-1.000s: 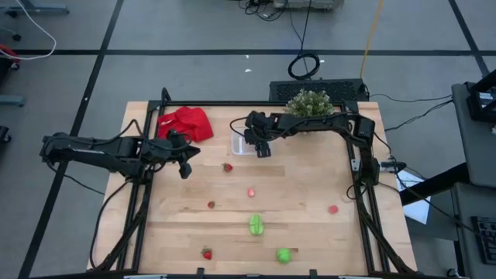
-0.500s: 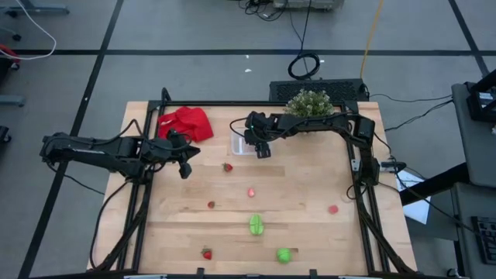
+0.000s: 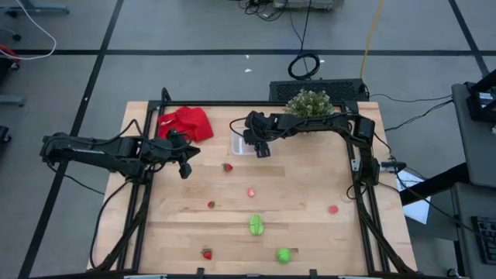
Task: Pick and placing Produce into tupperware
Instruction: Put the kiwi into the bin, then put the left apricot into the bin
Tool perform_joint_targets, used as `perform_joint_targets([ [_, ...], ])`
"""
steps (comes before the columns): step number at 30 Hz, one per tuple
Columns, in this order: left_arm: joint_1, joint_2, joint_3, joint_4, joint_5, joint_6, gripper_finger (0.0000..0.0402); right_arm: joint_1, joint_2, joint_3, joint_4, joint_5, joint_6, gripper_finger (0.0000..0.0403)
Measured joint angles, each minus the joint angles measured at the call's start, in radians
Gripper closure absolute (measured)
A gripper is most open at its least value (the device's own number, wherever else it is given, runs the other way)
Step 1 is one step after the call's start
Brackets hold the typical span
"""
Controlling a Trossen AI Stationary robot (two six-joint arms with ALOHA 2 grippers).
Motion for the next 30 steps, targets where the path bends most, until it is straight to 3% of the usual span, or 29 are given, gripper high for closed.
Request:
perform_joint_targets([
  [12, 0.000, 0.000, 0.000, 0.000, 0.000, 0.000, 0.0369, 0.018, 0.005, -0.001, -0.035, 0.048, -0.024, 0.0115],
  [20, 0.000, 0.000, 0.000, 0.000, 0.000, 0.000, 0.0369, 0.037, 0.005, -0.001, -0.032, 0.062, -0.056, 0.0110],
  [30, 0.000, 0.000, 0.000, 0.000, 0.000, 0.000, 0.0369, 0.074, 0.005, -0.001, -0.033, 0.222, -0.155, 0.0110],
])
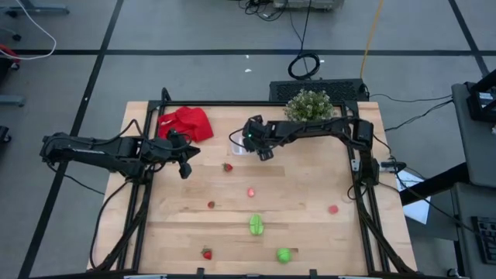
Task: Pick and placing Produce into tupperware
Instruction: Put the left apricot into the bin
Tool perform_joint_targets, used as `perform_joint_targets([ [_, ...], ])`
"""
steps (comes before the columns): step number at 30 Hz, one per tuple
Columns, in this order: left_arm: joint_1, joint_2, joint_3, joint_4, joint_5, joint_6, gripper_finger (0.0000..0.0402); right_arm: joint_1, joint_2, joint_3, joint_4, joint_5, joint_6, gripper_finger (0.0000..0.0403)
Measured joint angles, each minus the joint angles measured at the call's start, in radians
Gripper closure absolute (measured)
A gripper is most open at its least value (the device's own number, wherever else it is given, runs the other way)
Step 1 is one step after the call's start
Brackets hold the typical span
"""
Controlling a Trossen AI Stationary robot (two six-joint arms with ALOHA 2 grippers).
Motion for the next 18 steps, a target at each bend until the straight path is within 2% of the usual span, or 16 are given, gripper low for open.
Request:
perform_joint_targets([
  [6, 0.000, 0.000, 0.000, 0.000, 0.000, 0.000, 0.0369, 0.023, 0.000, 0.000, 0.000, 0.027, -0.011, 0.0110],
  [18, 0.000, 0.000, 0.000, 0.000, 0.001, -0.002, 0.0369, 0.075, 0.000, 0.000, 0.040, 0.200, -0.121, 0.0110],
])
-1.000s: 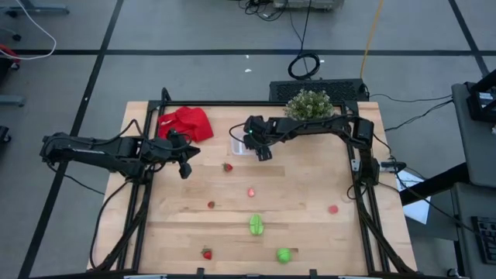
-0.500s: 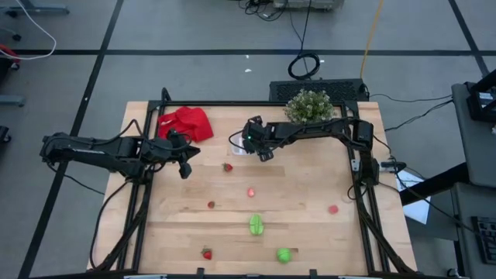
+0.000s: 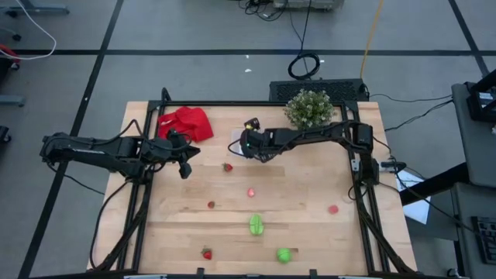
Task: Pick and placing Produce into tupperware
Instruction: Put the left apricot into the bin
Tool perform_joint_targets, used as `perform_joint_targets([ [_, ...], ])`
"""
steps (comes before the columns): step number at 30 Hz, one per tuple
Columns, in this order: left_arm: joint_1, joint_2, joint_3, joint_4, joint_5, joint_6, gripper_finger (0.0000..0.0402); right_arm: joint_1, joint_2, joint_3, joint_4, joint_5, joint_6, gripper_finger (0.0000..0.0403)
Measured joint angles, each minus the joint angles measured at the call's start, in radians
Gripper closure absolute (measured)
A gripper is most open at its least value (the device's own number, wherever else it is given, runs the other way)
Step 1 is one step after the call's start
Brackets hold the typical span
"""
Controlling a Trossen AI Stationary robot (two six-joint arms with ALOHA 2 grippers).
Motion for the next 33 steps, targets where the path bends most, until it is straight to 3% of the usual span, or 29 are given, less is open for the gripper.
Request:
perform_joint_targets([
  [13, 0.000, 0.000, 0.000, 0.000, 0.000, -0.016, 0.0369, 0.009, -0.014, 0.001, 0.018, 0.090, -0.016, 0.0110],
  [20, 0.000, 0.000, 0.000, 0.011, 0.005, -0.019, 0.0369, 0.054, -0.106, 0.001, 0.022, 0.097, 0.060, 0.0110],
  [23, 0.000, 0.000, 0.000, 0.021, 0.011, -0.023, 0.0369, 0.082, -0.180, 0.001, -0.001, 0.024, 0.154, 0.0110],
  [30, -0.009, 0.000, 0.000, 0.028, 0.033, -0.030, 0.0369, 0.133, -0.374, 0.001, -0.042, -0.374, 0.440, 0.0110],
  [33, -0.016, 0.000, 0.000, 0.034, 0.034, -0.035, 0.0369, 0.146, -0.441, 0.001, -0.062, -0.468, 0.572, 0.0110],
])
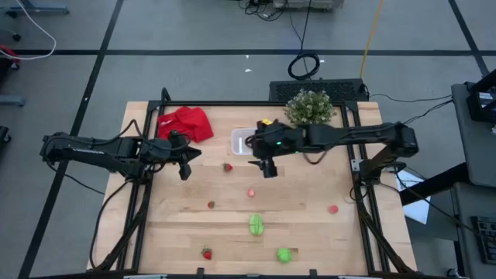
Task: Pick and placing Produce into tupperware
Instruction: Put the left apricot into the bin
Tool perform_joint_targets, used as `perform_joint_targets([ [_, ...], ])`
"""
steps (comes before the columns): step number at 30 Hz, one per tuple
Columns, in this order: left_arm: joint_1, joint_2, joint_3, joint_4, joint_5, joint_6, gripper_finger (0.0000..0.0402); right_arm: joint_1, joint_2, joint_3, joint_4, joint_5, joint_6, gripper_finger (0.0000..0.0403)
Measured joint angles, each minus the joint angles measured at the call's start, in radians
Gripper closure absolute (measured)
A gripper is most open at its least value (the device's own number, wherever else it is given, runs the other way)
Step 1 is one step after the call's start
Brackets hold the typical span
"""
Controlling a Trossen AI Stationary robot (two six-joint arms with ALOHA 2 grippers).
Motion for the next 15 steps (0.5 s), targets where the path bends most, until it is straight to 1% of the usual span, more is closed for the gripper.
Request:
perform_joint_targets([
  [4, -0.016, 0.000, 0.000, 0.001, 0.000, -0.005, 0.0369, 0.028, -0.052, 0.000, -0.022, -0.012, 0.173, 0.0110],
  [9, -0.038, 0.000, 0.000, 0.004, 0.000, -0.008, 0.0369, 0.080, -0.076, 0.000, -0.060, -0.015, 0.250, 0.0110],
  [11, -0.048, 0.000, 0.000, 0.004, 0.000, -0.014, 0.0369, 0.105, -0.075, 0.000, -0.088, -0.022, 0.312, 0.0110],
  [15, -0.064, 0.000, 0.000, 0.004, 0.018, -0.019, 0.0369, 0.158, -0.056, 0.000, -0.156, -0.108, 0.444, 0.0110],
])
